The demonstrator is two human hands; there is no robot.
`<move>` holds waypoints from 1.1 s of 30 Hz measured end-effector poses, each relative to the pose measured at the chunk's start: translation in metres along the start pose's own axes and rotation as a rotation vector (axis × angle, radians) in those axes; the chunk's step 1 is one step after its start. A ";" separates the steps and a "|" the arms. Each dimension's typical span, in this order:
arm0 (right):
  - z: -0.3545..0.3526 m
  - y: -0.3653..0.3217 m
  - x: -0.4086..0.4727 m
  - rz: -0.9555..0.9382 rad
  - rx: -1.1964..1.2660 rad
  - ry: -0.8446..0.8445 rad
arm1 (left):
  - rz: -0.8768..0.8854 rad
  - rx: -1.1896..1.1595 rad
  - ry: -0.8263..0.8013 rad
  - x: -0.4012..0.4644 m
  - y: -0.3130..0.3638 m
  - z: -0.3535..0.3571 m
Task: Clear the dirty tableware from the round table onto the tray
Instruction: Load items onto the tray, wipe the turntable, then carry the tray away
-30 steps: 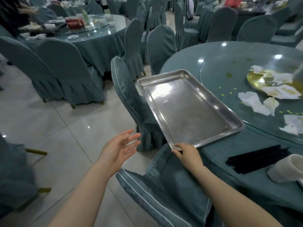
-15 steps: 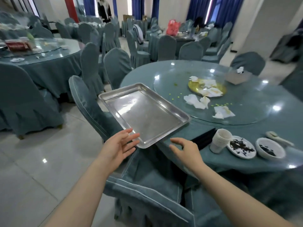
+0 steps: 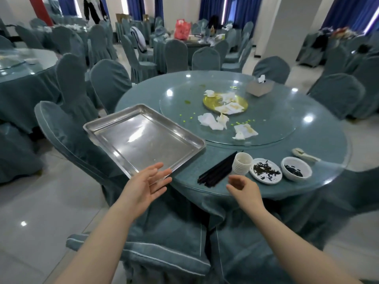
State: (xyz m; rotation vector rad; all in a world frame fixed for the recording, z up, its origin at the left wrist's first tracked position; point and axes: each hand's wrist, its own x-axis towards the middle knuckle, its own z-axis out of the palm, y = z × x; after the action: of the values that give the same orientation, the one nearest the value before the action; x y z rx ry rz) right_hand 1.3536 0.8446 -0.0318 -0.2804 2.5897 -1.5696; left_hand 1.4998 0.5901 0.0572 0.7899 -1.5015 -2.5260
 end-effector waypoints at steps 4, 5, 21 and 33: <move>-0.024 0.035 0.030 0.171 0.086 0.032 | -0.032 0.016 0.006 0.027 -0.009 0.032; -0.029 0.041 0.040 0.198 0.087 0.041 | -0.040 0.031 0.003 0.033 -0.011 0.040; 0.009 0.061 0.152 0.223 -0.021 0.163 | -0.088 0.133 0.172 0.167 -0.009 0.031; 0.091 -0.029 0.229 0.086 0.095 0.056 | -0.131 1.532 0.106 0.316 -0.037 -0.059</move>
State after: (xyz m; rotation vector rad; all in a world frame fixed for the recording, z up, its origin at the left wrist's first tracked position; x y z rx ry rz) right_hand 1.1493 0.7048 -0.0463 -0.1173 2.5208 -1.6875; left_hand 1.2626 0.4559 -0.1173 1.0208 -3.2158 -0.8625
